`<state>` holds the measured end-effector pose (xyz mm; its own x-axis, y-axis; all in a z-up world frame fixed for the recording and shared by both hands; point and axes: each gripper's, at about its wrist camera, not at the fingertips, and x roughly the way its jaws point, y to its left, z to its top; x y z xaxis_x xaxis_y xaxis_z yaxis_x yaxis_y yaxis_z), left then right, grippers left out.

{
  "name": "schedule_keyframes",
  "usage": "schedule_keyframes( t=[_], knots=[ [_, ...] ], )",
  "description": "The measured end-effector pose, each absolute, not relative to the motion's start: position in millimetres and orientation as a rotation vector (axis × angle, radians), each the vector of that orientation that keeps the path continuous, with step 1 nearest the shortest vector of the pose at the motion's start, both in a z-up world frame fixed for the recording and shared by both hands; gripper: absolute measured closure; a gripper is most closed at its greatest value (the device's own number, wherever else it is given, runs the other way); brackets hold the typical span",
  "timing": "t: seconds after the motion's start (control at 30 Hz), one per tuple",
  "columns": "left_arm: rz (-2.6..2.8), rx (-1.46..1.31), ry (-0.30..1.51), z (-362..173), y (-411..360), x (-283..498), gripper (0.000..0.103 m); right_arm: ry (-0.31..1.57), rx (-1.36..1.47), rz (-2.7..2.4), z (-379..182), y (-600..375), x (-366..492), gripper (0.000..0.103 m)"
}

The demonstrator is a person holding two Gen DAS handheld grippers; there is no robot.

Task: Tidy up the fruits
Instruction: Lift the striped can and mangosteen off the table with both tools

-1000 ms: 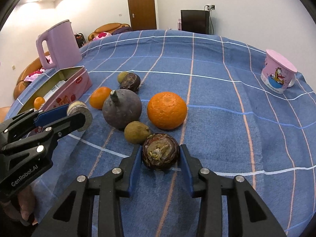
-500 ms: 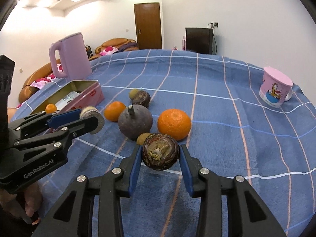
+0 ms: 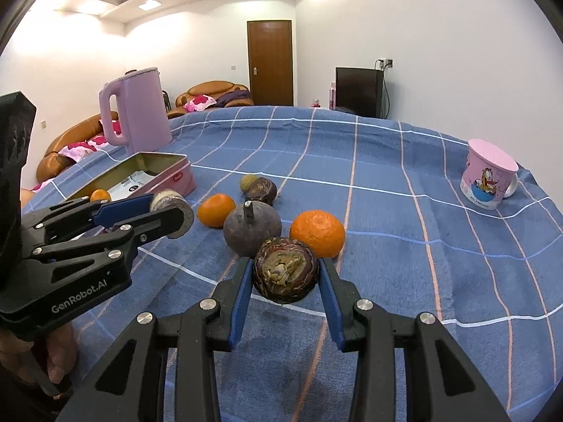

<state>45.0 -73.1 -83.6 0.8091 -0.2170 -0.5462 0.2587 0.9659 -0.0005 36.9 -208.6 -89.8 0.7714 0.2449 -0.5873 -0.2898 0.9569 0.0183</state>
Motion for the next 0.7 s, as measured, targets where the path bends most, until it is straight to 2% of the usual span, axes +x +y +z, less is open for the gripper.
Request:
schedule_keyframes(
  t=[0.7],
  knots=[
    [-0.236, 0.069, 0.518, -79, -70, 36, 0.068, 0.541, -0.08, 0.281, -83, -211, 23, 0.063]
  ],
)
